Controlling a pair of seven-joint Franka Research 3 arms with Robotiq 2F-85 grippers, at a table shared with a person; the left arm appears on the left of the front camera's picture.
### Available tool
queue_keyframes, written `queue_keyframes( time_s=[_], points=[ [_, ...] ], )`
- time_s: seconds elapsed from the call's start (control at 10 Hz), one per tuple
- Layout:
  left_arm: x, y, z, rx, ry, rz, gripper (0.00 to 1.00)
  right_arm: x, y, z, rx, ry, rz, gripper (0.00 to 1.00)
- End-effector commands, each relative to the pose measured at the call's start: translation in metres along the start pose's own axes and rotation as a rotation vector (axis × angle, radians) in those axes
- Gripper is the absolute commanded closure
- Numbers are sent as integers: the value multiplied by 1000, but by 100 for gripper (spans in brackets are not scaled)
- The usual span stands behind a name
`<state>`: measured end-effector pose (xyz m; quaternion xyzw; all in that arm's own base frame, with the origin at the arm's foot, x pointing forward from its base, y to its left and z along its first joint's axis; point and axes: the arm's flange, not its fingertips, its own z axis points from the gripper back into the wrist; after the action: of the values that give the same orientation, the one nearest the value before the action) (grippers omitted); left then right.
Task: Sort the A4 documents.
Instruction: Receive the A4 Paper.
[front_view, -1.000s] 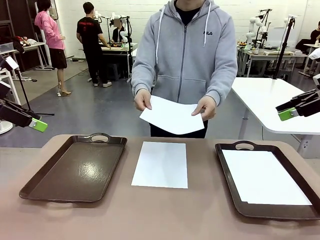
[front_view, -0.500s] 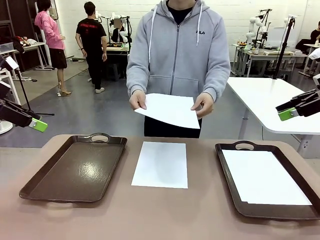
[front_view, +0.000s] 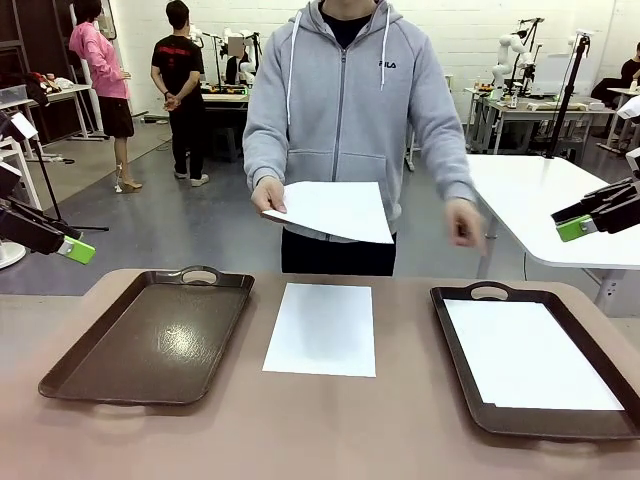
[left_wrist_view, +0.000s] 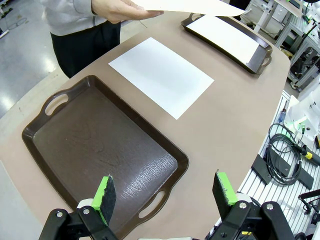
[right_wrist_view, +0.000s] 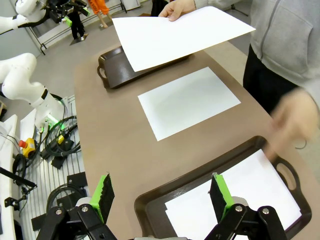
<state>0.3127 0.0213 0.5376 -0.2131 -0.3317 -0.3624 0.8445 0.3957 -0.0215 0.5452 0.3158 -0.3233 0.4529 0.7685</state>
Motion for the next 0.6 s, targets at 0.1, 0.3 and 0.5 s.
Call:
queue_keyframes(
  time_s=[0.1, 0.3, 0.5],
  points=[
    [-1, 2, -1, -16, -15, -19, 0, -1, 2, -2, 4, -4, 3, 0],
    [-1, 2, -1, -16, -15, -19, 0, -1, 2, -2, 4, -4, 3, 0],
    [-1, 2, -1, -16, -15, -19, 0, -1, 2, -2, 4, -4, 3, 0]
  ],
)
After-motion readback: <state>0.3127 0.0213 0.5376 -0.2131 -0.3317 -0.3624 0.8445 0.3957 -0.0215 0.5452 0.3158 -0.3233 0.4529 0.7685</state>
